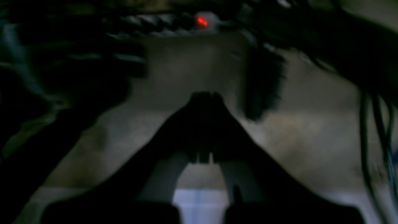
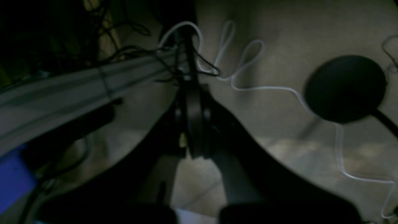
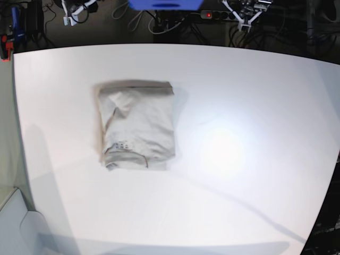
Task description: Layout the t-shirt on the table in an organized manner, then fold the t-shirt properly
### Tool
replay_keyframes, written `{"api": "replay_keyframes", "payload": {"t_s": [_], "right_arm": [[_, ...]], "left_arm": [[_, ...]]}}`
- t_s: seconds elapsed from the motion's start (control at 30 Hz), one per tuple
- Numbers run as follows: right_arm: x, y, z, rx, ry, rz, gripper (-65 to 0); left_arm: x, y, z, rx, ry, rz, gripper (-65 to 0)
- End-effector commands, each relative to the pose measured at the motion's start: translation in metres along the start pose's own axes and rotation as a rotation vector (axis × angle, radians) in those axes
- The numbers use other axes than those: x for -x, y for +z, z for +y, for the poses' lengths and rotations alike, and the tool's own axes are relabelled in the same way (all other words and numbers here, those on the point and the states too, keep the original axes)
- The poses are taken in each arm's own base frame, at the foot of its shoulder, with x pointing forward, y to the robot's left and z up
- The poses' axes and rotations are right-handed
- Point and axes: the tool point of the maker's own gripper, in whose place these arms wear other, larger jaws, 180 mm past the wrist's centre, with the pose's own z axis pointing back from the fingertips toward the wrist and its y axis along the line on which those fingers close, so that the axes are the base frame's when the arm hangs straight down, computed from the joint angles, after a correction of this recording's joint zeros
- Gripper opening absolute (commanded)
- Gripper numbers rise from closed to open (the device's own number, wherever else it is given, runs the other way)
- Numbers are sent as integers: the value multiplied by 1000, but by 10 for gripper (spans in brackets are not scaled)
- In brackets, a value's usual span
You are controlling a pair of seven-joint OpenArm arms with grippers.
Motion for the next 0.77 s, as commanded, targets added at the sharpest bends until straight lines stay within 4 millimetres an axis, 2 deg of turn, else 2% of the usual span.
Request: {"api": "replay_keyframes", "payload": {"t_s": [0.0,0.03,0.1,0.2,0.3,0.43,0.57,0.73], "right_arm": [[1,2,-1,-10,5,-1,-650],[6,0,-7,47,20,5,-650],[11,1,-32,229,70,-6,-650],[16,5,-49,409,149,-19,-650],[16,0,-47,484,233,4,-650],[14,-9,-32,528,287,6,-650],[11,-6,-36,567,325,5,-650],[-5,-8,-40,555,388,-6,-650]], "left_arm": [[3,1,14,-59,-6,0,-649],[2,1,16,-105,-8,-2,-648],[2,1,12,-160,-6,-2,-648],[1,1,13,-213,-3,-3,-648],[-3,3,20,-264,72,-7,-648],[-13,3,28,-286,150,-18,-648],[-15,3,29,-286,151,-24,-648],[-20,3,30,-290,153,-59,-648]]}}
